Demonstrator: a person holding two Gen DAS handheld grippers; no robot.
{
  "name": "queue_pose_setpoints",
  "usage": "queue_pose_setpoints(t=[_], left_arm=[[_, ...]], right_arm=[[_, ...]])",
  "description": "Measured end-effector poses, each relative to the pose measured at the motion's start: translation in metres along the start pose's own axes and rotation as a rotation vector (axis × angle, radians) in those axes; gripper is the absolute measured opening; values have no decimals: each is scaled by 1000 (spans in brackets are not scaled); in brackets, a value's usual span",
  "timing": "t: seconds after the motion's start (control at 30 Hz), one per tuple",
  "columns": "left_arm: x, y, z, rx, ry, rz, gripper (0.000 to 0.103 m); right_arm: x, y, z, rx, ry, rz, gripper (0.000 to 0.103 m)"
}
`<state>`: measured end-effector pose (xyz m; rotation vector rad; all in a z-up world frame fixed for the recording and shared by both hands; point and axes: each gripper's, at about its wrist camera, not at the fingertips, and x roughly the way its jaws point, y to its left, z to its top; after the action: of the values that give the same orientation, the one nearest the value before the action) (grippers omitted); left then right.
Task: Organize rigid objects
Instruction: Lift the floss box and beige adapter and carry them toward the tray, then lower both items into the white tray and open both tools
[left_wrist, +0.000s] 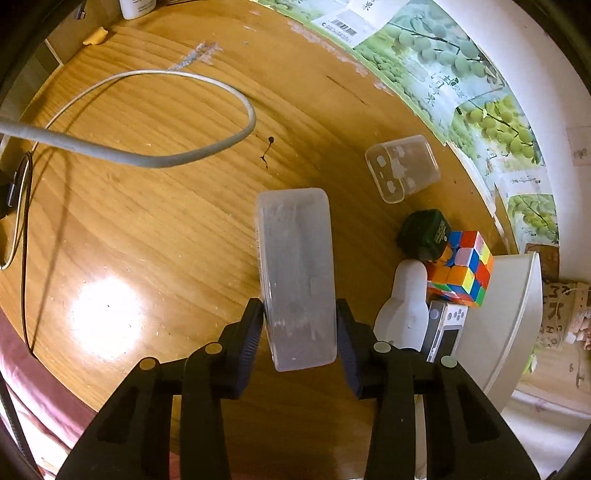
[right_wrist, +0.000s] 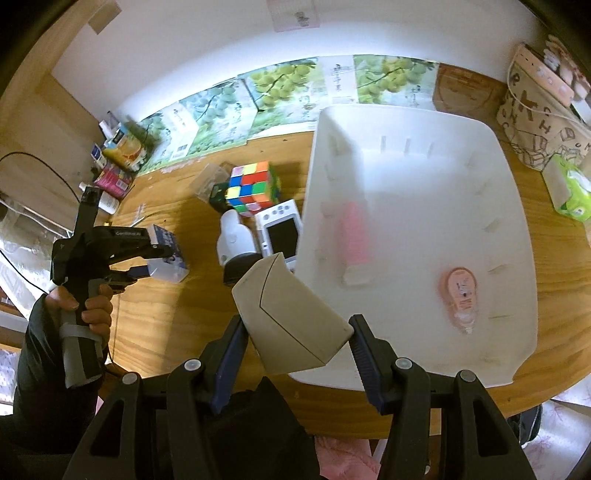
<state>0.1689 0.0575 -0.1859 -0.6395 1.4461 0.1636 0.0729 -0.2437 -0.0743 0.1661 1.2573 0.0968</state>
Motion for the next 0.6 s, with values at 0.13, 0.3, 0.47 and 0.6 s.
queue_pose_setpoints(t=[0.13, 0.3, 0.47, 0.6], left_arm=[[-3, 1, -4, -14, -6, -1, 40], [-11, -4, -13, -13, -19, -22, 40], [-25, -17, -28, 9, -46, -50, 40], [-39, -33, -43, 31, -79, -70, 40]], right_arm=[[-2, -14, 2, 10, 4, 2, 57], [-2, -34, 4, 16, 14, 4, 57], [1, -51, 6, 14, 29, 8, 57], [3, -67, 8, 8, 40, 14, 49]])
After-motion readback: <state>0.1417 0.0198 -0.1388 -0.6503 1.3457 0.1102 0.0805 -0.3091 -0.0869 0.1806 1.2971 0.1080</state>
